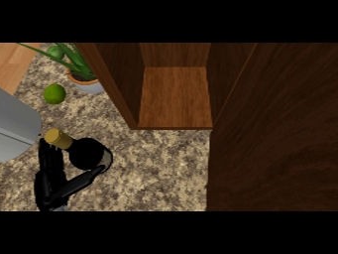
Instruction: Pick up the wine, place it into the cabinet and close the cabinet
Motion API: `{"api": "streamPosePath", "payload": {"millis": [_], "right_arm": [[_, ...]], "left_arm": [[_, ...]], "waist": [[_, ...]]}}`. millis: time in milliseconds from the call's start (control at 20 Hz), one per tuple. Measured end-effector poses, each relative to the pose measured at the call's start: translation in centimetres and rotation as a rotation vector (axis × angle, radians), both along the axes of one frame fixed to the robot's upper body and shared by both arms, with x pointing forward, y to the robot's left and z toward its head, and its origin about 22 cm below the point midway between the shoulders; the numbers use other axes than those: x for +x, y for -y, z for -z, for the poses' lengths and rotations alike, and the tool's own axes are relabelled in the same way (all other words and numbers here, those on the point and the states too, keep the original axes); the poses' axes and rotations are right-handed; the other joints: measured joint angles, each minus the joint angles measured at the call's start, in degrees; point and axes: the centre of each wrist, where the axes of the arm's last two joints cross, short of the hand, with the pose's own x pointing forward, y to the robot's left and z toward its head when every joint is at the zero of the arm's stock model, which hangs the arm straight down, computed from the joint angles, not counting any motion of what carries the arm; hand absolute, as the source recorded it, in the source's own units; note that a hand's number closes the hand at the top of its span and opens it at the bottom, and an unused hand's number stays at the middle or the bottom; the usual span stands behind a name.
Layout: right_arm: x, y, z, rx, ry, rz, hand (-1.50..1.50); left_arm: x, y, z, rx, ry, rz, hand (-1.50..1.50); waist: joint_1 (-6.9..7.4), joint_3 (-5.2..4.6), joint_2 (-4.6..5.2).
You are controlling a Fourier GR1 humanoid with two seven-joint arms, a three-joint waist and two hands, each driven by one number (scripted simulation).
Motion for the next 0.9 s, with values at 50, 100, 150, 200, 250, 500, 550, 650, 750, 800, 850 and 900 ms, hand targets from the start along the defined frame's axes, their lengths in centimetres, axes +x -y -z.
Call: {"api": "streamPosePath", "payload": {"millis": [50, 100, 150, 200, 250, 500, 550, 650, 750, 800, 850, 900], "right_arm": [[0.0, 0.1, -0.1, -0.003, 0.002, 0.003, -1.50], [0.0, 0.1, 0.1, -0.004, 0.003, 0.000, -1.50], [-0.2, 0.0, 0.3, 0.000, 0.002, -0.004, -1.50], [0.0, -0.1, 0.3, -0.001, 0.003, -0.003, -1.50], [0.0, -0.1, 0.1, -0.003, 0.005, -0.003, -1.50], [0.5, 0.3, -0.1, 0.001, 0.011, -0.005, -1.50], [0.6, 0.3, 0.2, -0.003, 0.011, -0.005, -1.50], [0.3, 0.5, 0.2, -0.002, 0.020, -0.002, -1.50], [0.3, -0.1, 0.2, -0.004, 0.016, -0.003, -1.50], [0.1, -0.2, 0.1, -0.001, 0.018, -0.002, -1.50], [0.0, -0.5, 0.0, -0.002, 0.014, -0.001, -1.50], [0.0, -0.8, 0.0, -0.002, 0.014, 0.000, -1.50]], "left_arm": [[-0.2, 0.0, 0.4, -0.006, -0.005, 0.003, -1.50], [-0.2, -0.2, 0.8, -0.009, -0.005, 0.002, -1.50], [-0.2, 0.1, 1.3, -0.008, -0.006, 0.003, -1.50], [-0.2, 0.2, 1.6, -0.006, -0.006, 0.002, -1.50], [0.1, 0.4, 2.0, -0.008, -0.007, 0.001, -1.50], [0.6, 0.2, 2.9, -0.039, 0.012, -0.012, -1.50], [0.4, -0.1, 3.3, -0.051, 0.021, -0.008, -1.50], [0.5, -0.3, 4.0, -0.080, 0.034, -0.004, -1.50], [0.9, 0.2, 4.4, -0.109, 0.053, 0.005, -1.50], [0.9, 0.1, 4.6, -0.112, 0.061, 0.004, -1.50], [1.1, 0.2, 4.8, -0.118, 0.066, 0.005, -1.50], [1.0, 0.4, 5.1, -0.122, 0.073, 0.007, -1.50]], "waist": [[0.01, 0.01, 0.00], [0.00, 0.01, 0.00], [-0.02, 0.01, 0.00], [0.01, 0.02, 0.00], [0.01, 0.01, 0.01], [0.04, 0.01, 0.01], [0.02, 0.00, 0.02], [-0.05, 0.01, 0.03], [-0.05, 0.00, 0.04], [-0.05, -0.01, 0.03], [-0.05, 0.00, 0.03], [-0.04, 0.00, 0.03]]}}
